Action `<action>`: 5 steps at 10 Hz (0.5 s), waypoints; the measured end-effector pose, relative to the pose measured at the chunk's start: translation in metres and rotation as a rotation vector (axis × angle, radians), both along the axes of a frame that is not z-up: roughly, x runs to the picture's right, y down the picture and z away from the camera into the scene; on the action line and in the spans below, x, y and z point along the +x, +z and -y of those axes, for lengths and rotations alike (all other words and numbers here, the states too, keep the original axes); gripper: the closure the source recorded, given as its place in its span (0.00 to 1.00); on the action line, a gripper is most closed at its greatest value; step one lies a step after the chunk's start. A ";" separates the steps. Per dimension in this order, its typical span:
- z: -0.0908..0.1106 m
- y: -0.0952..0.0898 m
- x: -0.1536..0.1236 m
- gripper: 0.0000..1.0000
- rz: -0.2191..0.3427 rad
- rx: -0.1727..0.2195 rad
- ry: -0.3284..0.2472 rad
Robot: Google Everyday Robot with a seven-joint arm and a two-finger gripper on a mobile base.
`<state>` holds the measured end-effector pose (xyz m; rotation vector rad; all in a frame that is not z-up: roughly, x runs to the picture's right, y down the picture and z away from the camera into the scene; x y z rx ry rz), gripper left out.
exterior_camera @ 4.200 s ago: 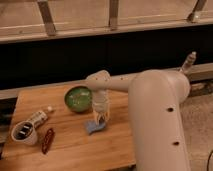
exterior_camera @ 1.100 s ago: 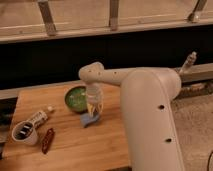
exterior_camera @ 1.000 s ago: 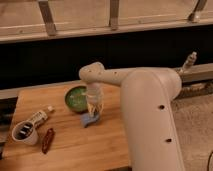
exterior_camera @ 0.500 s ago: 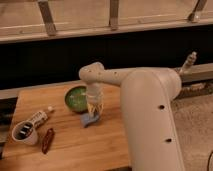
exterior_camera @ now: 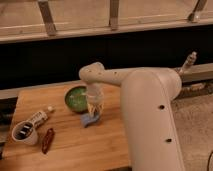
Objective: Wipe the white sponge on the table
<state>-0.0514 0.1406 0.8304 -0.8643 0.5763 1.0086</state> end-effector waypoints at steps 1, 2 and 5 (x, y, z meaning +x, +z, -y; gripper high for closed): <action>0.000 0.000 0.000 0.82 0.000 0.000 0.000; 0.000 0.000 0.000 0.72 0.000 0.000 0.000; 0.000 0.000 0.000 0.41 0.000 0.000 0.000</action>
